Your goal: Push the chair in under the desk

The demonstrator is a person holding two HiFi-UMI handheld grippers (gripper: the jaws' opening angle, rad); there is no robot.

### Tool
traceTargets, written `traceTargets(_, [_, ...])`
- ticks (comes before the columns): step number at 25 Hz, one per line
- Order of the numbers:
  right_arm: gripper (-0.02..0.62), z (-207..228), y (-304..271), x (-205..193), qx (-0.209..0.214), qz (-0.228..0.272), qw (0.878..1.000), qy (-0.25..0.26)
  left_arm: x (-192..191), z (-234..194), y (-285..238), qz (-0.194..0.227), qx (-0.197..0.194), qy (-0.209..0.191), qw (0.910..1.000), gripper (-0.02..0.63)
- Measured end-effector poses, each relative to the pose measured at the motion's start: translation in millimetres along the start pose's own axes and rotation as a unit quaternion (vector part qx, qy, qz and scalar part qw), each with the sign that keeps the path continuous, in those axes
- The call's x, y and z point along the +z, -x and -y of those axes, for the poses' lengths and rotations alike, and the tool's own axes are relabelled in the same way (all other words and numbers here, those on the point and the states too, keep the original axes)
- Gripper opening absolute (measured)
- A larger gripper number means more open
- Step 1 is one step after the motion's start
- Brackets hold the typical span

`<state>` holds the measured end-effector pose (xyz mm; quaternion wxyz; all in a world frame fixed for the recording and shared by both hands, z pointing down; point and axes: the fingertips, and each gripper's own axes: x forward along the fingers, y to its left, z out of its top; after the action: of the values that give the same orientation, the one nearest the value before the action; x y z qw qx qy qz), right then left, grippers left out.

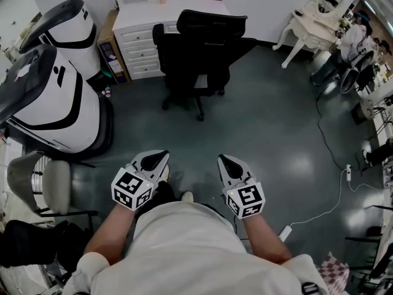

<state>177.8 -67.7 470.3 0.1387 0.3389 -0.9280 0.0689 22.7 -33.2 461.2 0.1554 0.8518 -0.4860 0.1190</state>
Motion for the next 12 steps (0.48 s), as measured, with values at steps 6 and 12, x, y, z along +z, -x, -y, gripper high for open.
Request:
traceTargets(6, [0.003, 0.3, 0.3, -3.7, 0.004, -0.002, 1.0, -0.001, -1.1, 1.2, -1.3, -0.001, 0.002, 0.002, 1.0, -0.005])
traceTargets(12, [0.003, -0.7, -4.5, -5.1, 0.008, -0.002, 1.0, -0.004, -1.3, -1.9, -1.2, -0.001, 0.004, 0.003, 1.0, -0.005])
